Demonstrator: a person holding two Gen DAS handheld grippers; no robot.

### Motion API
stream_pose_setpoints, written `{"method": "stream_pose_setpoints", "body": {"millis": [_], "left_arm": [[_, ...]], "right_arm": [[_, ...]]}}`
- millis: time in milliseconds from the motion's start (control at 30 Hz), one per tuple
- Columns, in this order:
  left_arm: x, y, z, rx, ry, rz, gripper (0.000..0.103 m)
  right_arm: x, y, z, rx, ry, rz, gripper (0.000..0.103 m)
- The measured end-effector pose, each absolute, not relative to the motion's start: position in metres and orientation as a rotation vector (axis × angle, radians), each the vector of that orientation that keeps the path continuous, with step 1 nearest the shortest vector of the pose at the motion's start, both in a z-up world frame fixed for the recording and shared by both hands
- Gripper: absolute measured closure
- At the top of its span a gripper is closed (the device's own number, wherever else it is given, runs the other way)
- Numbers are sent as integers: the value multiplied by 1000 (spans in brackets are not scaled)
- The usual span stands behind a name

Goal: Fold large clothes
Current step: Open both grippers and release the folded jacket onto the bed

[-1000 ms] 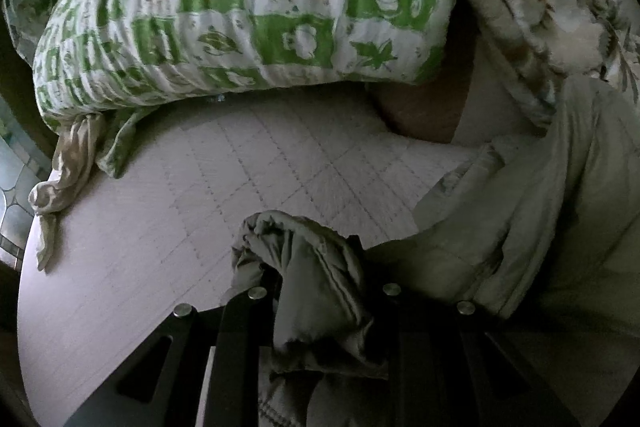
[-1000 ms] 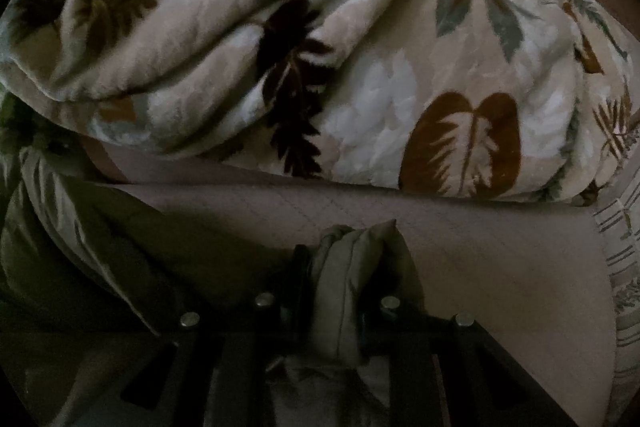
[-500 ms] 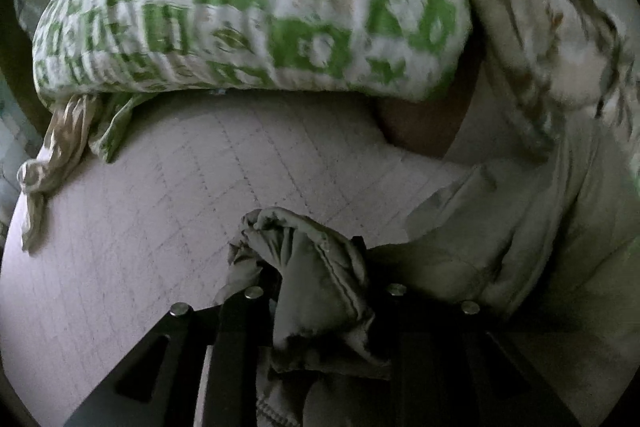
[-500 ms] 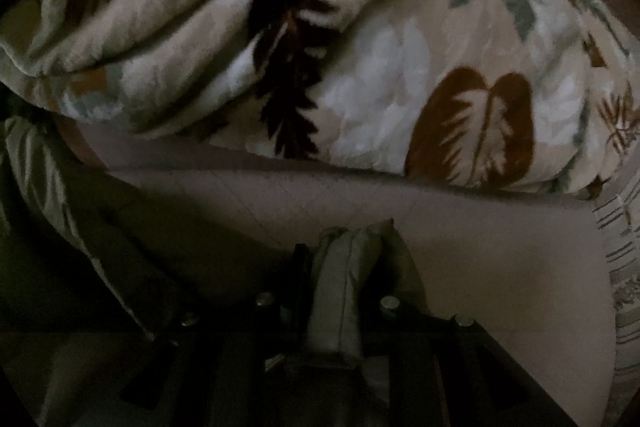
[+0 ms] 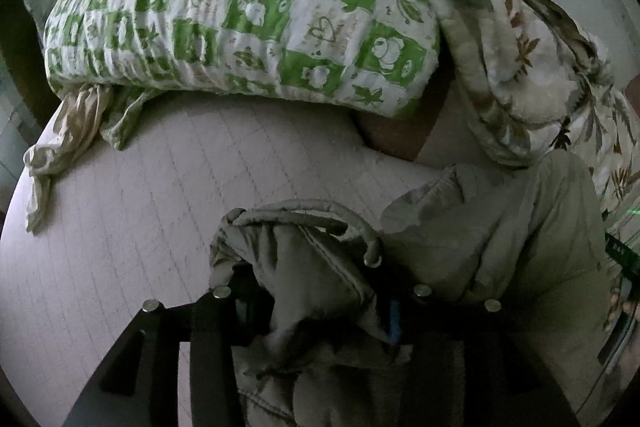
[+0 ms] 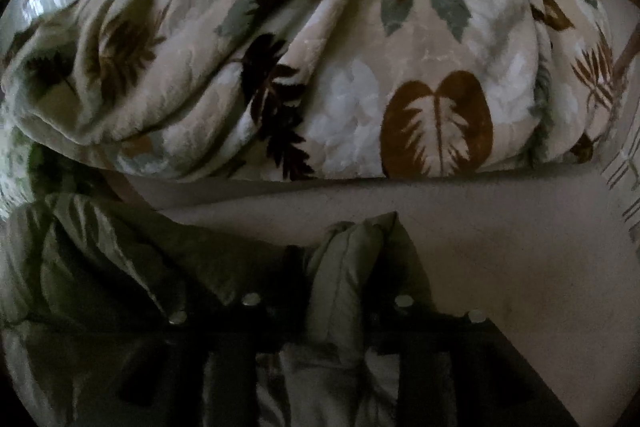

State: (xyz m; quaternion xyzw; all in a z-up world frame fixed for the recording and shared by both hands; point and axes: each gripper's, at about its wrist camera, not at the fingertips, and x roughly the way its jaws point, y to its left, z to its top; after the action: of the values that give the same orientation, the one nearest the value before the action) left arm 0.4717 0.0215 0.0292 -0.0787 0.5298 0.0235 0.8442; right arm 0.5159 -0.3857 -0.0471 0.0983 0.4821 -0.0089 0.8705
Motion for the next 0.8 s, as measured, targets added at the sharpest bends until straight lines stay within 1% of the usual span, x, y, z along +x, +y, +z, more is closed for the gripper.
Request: {"method": "stream_pose_setpoints", "body": {"millis": [33, 67, 100, 133, 167, 200, 400, 567, 800], "left_arm": [[471, 22, 29, -170, 1121, 52, 45], [471, 22, 31, -176, 1113, 52, 30], [470, 22, 35, -168, 1088, 61, 16], [468, 21, 39, -153, 1067, 79, 11], [467, 21, 45, -131, 1035, 96, 4], [465, 21, 51, -125, 1010, 91, 0], [449, 19, 78, -73, 912, 48, 0], [430, -3, 81, -5, 961, 4, 0], [419, -45, 66, 23, 996, -83, 0]], "right_arm": [[515, -387, -46, 213, 1004, -17, 53], [513, -388, -44, 216, 998, -17, 17], [511, -389, -41, 205, 987, -36, 2], [509, -391, -38, 199, 971, -34, 0], [508, -393, -35, 206, 973, -23, 0], [507, -394, -34, 215, 980, -17, 0], [489, -390, -18, 156, 952, -16, 0], [471, -375, -6, 124, 927, 33, 0], [460, -327, 2, 90, 947, 139, 0]]}}
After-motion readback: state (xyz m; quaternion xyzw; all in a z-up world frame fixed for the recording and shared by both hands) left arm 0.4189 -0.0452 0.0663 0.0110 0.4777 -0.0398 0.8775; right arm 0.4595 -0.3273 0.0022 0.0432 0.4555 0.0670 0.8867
